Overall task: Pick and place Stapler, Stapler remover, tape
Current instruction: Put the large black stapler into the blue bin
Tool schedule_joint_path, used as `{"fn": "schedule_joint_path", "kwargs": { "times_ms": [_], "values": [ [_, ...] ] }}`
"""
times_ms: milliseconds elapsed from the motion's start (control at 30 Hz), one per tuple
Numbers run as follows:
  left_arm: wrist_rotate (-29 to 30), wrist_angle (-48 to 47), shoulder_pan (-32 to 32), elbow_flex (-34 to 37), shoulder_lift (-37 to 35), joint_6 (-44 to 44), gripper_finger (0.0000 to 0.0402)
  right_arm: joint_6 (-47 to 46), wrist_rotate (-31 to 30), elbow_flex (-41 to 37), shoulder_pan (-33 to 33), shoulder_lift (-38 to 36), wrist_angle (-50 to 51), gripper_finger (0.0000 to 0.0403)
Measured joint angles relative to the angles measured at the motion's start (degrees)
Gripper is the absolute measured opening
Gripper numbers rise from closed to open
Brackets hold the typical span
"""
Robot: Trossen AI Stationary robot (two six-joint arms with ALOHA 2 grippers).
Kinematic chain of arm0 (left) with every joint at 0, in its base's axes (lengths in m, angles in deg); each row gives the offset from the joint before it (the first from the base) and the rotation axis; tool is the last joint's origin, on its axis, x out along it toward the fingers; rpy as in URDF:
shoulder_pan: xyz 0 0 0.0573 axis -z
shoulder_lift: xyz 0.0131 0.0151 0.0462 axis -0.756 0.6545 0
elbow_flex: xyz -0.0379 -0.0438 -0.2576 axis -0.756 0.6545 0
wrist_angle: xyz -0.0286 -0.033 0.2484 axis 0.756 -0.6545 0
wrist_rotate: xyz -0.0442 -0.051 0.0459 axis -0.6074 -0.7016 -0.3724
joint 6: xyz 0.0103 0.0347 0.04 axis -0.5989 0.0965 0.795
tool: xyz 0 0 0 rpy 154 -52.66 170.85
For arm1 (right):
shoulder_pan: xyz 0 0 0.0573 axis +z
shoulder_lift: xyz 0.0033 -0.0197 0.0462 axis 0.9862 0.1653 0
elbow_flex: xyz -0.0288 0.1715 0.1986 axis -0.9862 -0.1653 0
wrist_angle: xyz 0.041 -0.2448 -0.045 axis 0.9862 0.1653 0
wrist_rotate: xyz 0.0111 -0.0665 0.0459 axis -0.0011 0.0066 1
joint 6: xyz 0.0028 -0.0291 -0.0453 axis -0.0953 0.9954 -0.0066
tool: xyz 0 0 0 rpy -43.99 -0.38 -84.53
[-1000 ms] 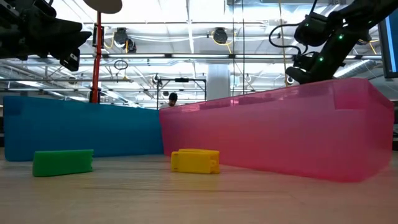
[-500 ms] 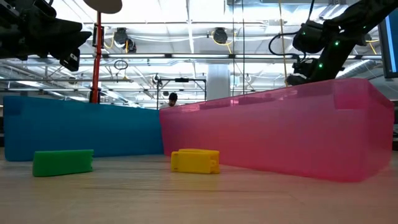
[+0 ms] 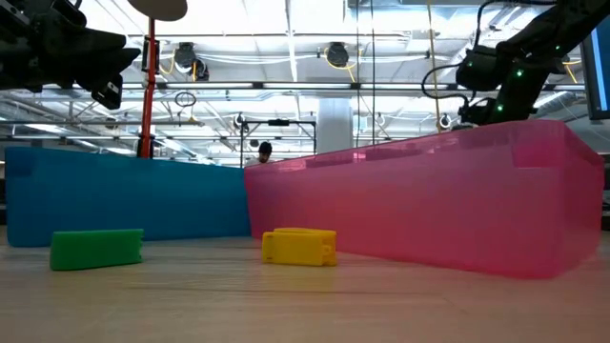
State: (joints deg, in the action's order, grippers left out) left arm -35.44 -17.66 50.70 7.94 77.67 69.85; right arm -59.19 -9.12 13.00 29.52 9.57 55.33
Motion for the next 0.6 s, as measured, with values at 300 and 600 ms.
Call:
{"fn": "schedule_joint_path", "kwargs": {
  "times_ms": [300, 600],
  "values": [
    [0.00, 0.00, 0.00, 0.00, 0.00, -0.04, 0.0104, 1.10, -0.19, 0.00, -1.89, 2.99, 0.33, 0.0254],
    [0.00, 0.00, -0.01, 0.02, 0.00, -0.20, 0.0104, 0.71, -4.03, 0.69, -0.95, 7.58, 0.28, 0.0254]
  ]
}}
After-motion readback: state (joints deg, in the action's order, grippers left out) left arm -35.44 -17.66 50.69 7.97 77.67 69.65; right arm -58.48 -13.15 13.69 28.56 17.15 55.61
